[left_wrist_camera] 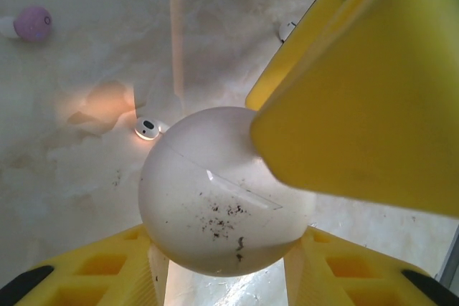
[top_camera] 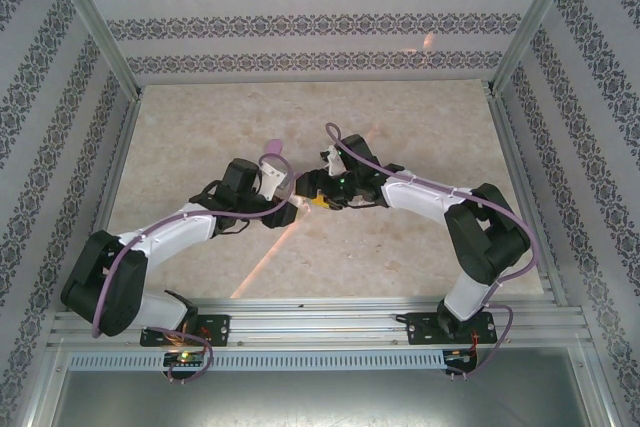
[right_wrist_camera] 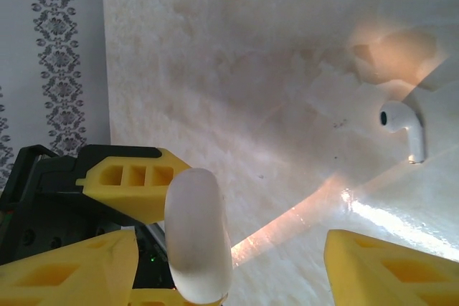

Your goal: Insert the wireless bluetooth earbuds into the charging case

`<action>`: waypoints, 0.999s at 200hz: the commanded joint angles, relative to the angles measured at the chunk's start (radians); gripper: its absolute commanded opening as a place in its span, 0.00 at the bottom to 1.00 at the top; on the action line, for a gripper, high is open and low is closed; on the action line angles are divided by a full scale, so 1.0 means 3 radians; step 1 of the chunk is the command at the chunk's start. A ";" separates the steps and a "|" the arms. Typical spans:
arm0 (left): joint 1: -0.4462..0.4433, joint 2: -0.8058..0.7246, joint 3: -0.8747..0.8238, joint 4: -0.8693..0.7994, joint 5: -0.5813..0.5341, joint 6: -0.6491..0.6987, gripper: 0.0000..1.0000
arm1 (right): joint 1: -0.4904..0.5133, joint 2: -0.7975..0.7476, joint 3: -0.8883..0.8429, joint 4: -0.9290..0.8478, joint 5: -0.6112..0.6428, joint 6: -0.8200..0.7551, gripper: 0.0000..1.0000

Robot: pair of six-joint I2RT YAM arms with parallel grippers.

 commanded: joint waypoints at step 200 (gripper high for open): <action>-0.0034 -0.0183 0.0417 0.0001 0.0132 -0.0324 0.66 | -0.0071 -0.0235 0.0712 -0.1056 -0.0319 -0.1052 0.12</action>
